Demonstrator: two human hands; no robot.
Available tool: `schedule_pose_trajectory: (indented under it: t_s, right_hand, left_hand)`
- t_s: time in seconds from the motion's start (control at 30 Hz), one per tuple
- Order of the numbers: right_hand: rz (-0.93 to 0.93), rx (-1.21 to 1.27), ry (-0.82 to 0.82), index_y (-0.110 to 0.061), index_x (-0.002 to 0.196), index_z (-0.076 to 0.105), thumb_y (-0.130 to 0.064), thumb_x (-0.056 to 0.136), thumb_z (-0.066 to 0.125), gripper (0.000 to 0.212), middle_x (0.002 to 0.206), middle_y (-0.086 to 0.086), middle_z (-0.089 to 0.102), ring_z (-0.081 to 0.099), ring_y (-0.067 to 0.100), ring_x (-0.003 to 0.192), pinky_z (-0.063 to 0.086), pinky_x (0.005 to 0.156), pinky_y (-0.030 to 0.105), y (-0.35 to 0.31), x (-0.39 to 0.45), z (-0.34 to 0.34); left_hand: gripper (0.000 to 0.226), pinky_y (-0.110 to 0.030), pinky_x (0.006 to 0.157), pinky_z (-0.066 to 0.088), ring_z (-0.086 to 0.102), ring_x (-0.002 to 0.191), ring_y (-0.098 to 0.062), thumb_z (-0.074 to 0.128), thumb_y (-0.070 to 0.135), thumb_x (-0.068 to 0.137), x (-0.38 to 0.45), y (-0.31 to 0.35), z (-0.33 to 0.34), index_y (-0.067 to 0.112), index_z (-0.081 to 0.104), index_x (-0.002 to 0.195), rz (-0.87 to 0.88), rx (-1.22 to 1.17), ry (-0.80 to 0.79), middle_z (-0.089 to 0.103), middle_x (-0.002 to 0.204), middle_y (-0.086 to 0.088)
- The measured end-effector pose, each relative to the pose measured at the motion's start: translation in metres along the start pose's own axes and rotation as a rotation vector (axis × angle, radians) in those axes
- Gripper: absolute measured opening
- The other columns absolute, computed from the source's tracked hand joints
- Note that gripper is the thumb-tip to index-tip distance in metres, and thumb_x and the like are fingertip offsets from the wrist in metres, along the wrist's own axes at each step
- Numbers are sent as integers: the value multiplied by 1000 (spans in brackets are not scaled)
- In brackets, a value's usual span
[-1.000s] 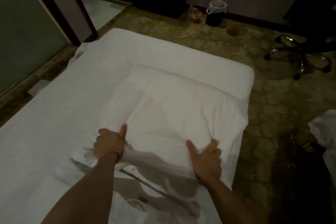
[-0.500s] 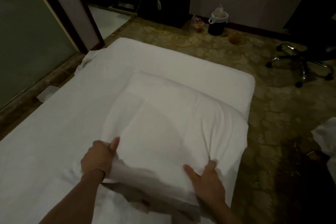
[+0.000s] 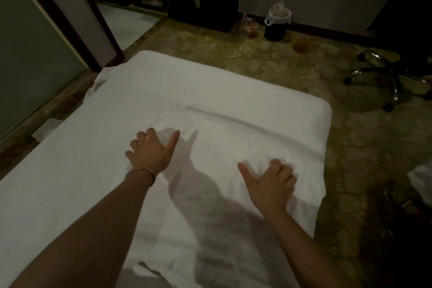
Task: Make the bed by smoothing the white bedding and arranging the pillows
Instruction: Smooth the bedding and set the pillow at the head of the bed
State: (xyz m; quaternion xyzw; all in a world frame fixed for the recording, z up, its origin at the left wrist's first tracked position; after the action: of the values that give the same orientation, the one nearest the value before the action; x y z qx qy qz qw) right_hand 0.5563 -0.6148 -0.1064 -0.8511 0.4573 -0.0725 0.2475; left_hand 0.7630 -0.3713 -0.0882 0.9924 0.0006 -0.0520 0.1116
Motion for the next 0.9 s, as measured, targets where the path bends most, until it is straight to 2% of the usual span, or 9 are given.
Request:
schedule_pose_trajectory:
  t_s: [0.1, 0.17, 0.27, 0.37, 0.47, 0.6, 0.73, 0.83, 0.9]
  right_hand:
    - [-175, -38, -11, -9, 134, 45, -87, 74, 43, 98, 132, 15, 41, 38, 37, 117, 32, 99, 52, -44, 34, 20]
    - [-227, -71, -81, -16, 140, 40, -83, 79, 45, 90, 139, 9, 36, 33, 32, 123, 26, 103, 48, -66, 56, 36]
    - [-287, -208, -101, -18, 138, 43, -84, 82, 37, 87, 136, 7, 41, 38, 29, 120, 28, 102, 44, -80, 78, 58]
    - [-306, -251, -108, -18, 141, 43, -83, 84, 31, 87, 138, 7, 43, 36, 30, 124, 24, 107, 47, -81, 84, 80]
    - [-300, -269, -115, -19, 141, 42, -83, 85, 27, 87, 138, 8, 44, 35, 31, 126, 21, 110, 49, -82, 84, 97]
    - [-315, -186, -87, -21, 134, 52, -79, 85, 32, 79, 132, 6, 51, 41, 30, 123, 28, 106, 47, -68, 91, 96]
    - [-192, -162, -53, -20, 126, 59, -75, 86, 41, 70, 129, 7, 51, 41, 30, 120, 33, 103, 43, -31, 111, 55]
    - [-41, -344, -65, -25, 134, 52, -88, 78, 32, 86, 139, 11, 47, 41, 36, 126, 30, 106, 50, 9, 121, 23]
    - [214, -293, -154, -27, 144, 38, -99, 66, 30, 106, 151, 13, 34, 34, 40, 136, 24, 111, 58, 46, 124, 8]
  left_hand:
    - [100, -57, 100, 36, 44, 123, -41, 22, 90, 78, 31, 12, 20, 13, 39, 140, -35, 40, -88, 45, 136, -18]
    - [103, -56, 101, 35, 44, 124, -41, 22, 92, 77, 51, 10, 31, 12, 38, 140, -68, 49, -110, 45, 137, -18]
    - [103, -56, 103, 32, 44, 125, -41, 26, 92, 76, 79, 1, 44, 11, 39, 138, -136, 11, -142, 47, 137, -18]
    - [106, -54, 104, 32, 48, 125, -40, 27, 94, 74, 107, -2, 54, 10, 41, 137, -202, -77, -175, 50, 136, -18]
    - [109, -51, 104, 39, 53, 121, -39, 32, 95, 73, 132, 2, 63, 6, 41, 137, -246, -182, -221, 54, 134, -18]
    - [113, -51, 102, 43, 56, 117, -37, 37, 97, 68, 141, 2, 73, 6, 47, 134, -248, -196, -246, 56, 132, -17]
    - [123, -53, 103, 42, 54, 119, -39, 33, 102, 60, 140, 1, 76, 6, 45, 135, -237, -221, -259, 54, 132, -19]
    - [123, -56, 107, 37, 46, 127, -44, 35, 100, 64, 140, 3, 72, 6, 36, 143, -227, -219, -261, 43, 141, -23]
    - [122, -57, 109, 35, 44, 130, -45, 38, 98, 66, 138, 4, 74, 6, 33, 146, -215, -237, -271, 39, 145, -24]
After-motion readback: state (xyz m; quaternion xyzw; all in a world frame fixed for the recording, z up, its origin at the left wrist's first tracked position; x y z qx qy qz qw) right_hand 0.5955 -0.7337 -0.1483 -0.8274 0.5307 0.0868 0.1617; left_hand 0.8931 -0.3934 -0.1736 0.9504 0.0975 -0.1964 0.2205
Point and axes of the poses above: each hand's wrist, its own x-axis towards the middle knuckle, its own z-axis out of the palm, y = z × x, the point moved 5 cm from there along x, towards the middle knuckle
